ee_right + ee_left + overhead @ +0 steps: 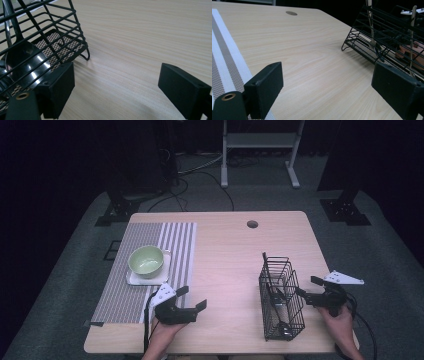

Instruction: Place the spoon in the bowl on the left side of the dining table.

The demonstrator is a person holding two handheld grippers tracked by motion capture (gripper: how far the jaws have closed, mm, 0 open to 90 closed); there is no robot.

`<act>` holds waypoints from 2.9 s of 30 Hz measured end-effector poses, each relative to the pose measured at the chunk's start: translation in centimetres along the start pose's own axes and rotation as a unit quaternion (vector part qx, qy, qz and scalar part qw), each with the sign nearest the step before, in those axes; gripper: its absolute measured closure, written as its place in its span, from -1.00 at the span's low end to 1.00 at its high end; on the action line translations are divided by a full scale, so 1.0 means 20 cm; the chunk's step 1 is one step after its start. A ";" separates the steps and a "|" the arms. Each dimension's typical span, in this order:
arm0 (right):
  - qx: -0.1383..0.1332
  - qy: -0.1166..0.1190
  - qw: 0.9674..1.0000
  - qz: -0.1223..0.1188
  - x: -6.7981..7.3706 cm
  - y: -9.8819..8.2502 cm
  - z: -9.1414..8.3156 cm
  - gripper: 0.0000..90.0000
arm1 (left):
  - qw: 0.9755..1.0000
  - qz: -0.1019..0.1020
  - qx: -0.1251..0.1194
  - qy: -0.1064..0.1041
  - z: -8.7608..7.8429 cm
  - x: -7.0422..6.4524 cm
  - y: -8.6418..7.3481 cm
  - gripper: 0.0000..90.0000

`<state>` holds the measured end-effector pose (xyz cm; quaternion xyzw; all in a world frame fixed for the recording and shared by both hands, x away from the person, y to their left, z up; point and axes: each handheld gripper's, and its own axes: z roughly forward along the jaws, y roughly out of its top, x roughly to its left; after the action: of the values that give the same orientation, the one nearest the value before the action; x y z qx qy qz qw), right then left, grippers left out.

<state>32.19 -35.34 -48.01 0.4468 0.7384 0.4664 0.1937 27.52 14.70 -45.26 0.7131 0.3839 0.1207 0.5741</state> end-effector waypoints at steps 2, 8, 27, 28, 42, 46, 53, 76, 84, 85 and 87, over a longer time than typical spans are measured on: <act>0.000 0.000 1.000 0.000 0.00 0.00 0.00 -0.71 | 1.000 0.000 0.001 0.000 0.00 0.00 0.00 -0.79; 0.003 -0.003 1.000 -0.003 0.00 0.00 0.00 -0.71 | 1.000 0.002 -0.001 -0.007 0.00 -0.02 0.00 -0.79; 0.002 0.000 1.000 -0.001 0.00 0.00 0.00 -0.71 | 0.998 0.040 -0.002 -0.047 0.08 -0.17 0.06 -0.79; 0.002 0.000 1.000 -0.001 0.00 0.00 0.00 -0.71 | 0.998 0.043 -0.001 -0.048 0.08 -0.17 0.06 -0.79; 0.008 0.001 1.000 -0.003 0.00 0.00 0.01 -0.71 | 0.996 0.039 -0.002 -0.079 0.13 -0.23 0.13 -0.79; 0.005 0.001 1.000 0.000 0.00 0.00 0.00 -0.72 | 0.995 0.041 -0.003 -0.092 0.16 -0.26 0.16 -0.79; 0.003 0.004 1.000 0.001 0.00 0.00 0.00 -0.71 | 0.993 0.049 -0.003 -0.103 0.19 -0.32 0.20 -0.79; 0.007 0.007 1.000 0.002 0.00 0.00 0.00 -0.71 | 0.990 0.049 0.015 -0.131 0.30 -0.42 0.25 -0.79; 0.007 0.008 1.000 0.002 0.00 0.00 0.00 -0.72 | 0.989 0.052 0.015 -0.136 0.32 -0.44 0.27 -0.79; 0.007 0.009 1.000 0.002 0.00 0.00 0.00 -0.72 | 0.989 0.052 0.015 -0.136 0.32 -0.44 0.27 -0.79; 0.007 0.009 1.000 0.003 -0.01 0.00 0.00 -0.71 | 0.989 0.050 0.015 -0.135 0.33 -0.45 0.28 -0.79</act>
<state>32.33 -35.38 -48.03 0.4458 0.7422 0.4659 0.1823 27.78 3.57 -39.87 0.7497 0.2686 0.0463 0.6031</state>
